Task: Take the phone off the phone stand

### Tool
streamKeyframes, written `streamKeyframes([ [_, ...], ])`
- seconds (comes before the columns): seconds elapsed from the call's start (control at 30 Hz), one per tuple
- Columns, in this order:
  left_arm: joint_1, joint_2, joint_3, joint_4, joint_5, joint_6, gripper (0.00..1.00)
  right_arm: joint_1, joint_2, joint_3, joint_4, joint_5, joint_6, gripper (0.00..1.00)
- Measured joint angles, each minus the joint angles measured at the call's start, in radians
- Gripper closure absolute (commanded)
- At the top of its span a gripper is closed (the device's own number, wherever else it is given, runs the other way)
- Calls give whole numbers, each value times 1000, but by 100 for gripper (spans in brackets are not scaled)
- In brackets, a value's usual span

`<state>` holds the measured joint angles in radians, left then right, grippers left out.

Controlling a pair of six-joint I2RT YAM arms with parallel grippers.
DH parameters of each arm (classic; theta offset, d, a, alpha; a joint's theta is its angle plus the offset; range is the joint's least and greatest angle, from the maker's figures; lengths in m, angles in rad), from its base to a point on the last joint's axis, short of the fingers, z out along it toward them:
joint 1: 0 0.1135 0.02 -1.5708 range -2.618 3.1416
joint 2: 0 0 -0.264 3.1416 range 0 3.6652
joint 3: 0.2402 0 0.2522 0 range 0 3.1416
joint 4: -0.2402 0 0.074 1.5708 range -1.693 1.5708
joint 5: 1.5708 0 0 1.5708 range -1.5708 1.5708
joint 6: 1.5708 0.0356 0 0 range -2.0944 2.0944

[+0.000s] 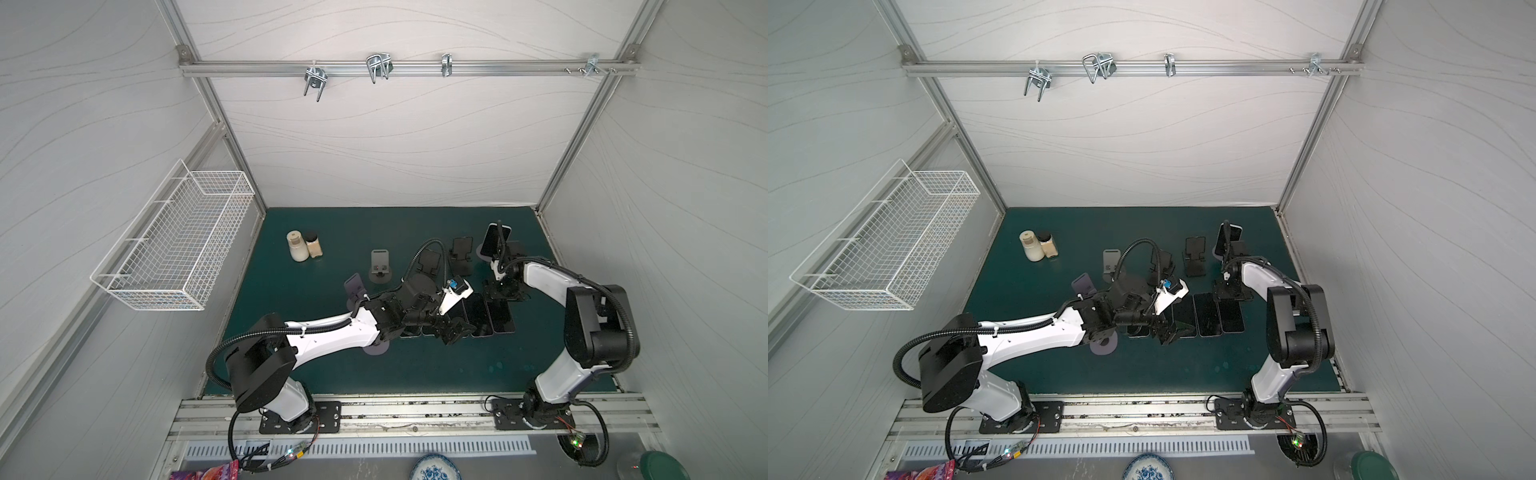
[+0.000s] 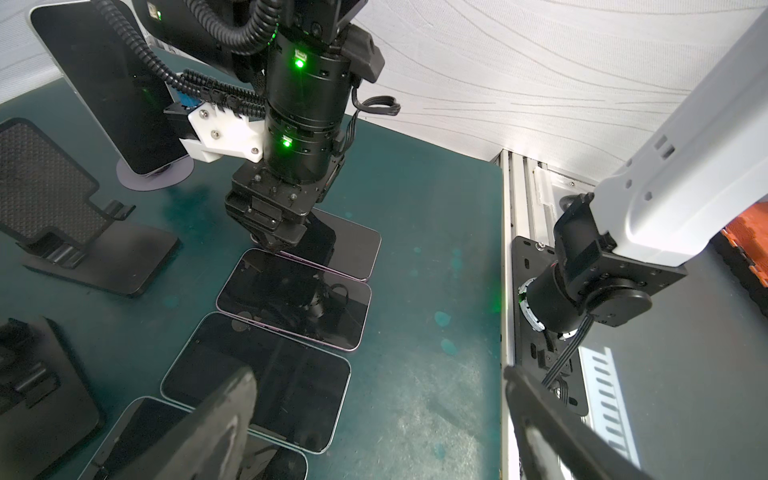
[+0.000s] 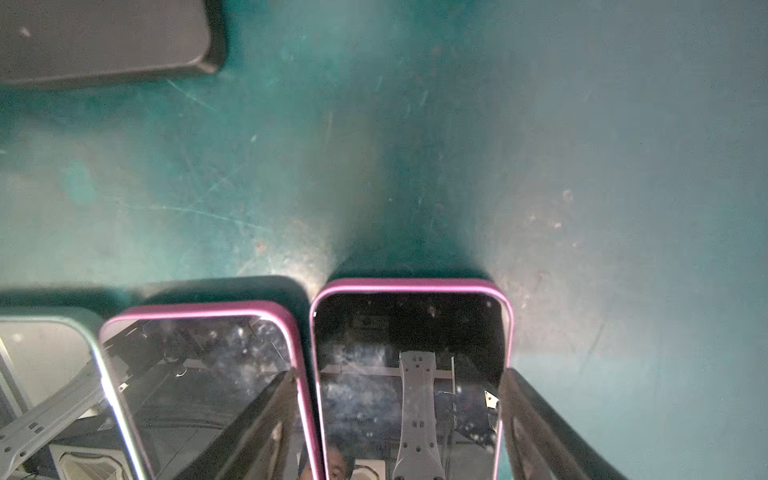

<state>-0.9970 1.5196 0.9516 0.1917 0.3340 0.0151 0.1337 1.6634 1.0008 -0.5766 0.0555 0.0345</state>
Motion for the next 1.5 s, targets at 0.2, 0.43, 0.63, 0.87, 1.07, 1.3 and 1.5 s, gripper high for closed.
streamKeyframes([
  [0.2,0,0,0,0,0,1,6,-11,-24,-9,13,-31,18,24],
  [0.43,0,0,0,0,0,6,6,-13,-63,-12,26,-42,36,25],
  [0.63,0,0,0,0,-2,12,6,-14,-142,-21,49,-42,53,25],
  [0.87,0,14,2,-3,-6,15,6,-14,-260,-56,95,-43,69,25],
  [1.07,0,42,2,-4,-5,6,6,-14,-357,-101,108,-71,89,24],
  [1.3,0,42,2,2,-5,-13,6,-14,-403,-158,116,-130,150,23],
  [1.5,0,42,2,29,-18,-34,6,5,-422,-166,116,-177,186,21],
])
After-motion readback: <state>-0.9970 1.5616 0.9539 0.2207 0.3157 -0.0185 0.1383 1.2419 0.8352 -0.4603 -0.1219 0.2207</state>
